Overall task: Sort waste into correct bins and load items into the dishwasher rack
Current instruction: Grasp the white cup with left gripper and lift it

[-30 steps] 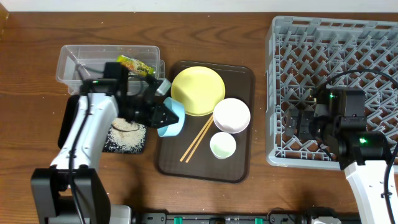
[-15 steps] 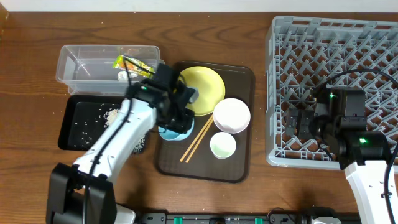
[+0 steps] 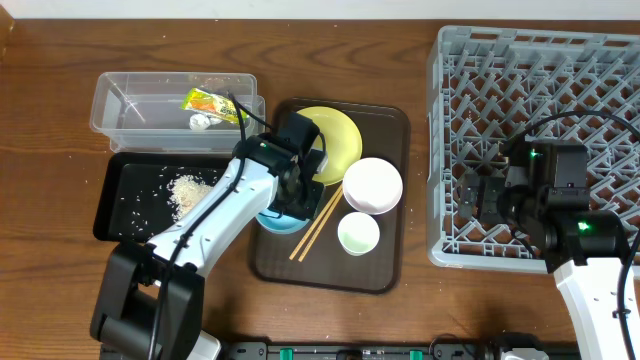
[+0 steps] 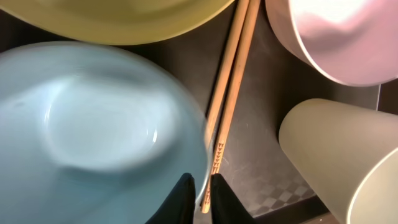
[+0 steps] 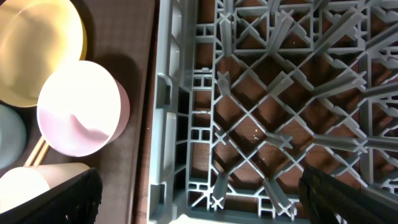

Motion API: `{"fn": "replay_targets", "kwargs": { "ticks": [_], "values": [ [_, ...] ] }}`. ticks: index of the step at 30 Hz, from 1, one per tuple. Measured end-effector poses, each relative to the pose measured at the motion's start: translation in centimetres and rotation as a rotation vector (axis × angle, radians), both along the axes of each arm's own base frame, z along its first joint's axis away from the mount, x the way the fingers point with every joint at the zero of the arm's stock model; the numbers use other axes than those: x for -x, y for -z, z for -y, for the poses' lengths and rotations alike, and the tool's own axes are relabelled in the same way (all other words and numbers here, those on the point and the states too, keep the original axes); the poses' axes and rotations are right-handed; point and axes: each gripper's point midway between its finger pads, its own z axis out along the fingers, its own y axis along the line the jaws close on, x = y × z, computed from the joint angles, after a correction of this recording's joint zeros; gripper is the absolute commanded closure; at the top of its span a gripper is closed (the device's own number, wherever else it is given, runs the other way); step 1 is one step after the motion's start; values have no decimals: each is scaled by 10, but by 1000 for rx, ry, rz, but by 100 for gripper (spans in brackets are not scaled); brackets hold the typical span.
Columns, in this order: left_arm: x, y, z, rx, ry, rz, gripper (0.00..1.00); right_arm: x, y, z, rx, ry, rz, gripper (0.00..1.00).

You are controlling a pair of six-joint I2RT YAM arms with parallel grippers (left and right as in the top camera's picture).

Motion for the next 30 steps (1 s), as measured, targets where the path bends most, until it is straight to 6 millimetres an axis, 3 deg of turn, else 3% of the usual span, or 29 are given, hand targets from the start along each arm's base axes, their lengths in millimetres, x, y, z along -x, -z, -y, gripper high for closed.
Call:
{"fn": "replay_targets", "kwargs": {
  "ticks": [2,9,14,18,26,30],
  "values": [
    [0,0,1,2,-1,0,56,0,0,0,0,0,0,1],
    [7,-5,-1,-7,-6,-21,47,0,0,0,0,0,0,1],
    [-7,-42,19,118,11,88,46,0,0,0,0,0,0,1],
    [0,-61,36,181,56,120,44,0,0,0,0,0,0,1],
    [30,-36,70,163,172,25,46,0,0,0,0,0,0,1],
    [40,-15,76,117,169,-35,62,0,0,0,0,0,0,1]
  ]
}}
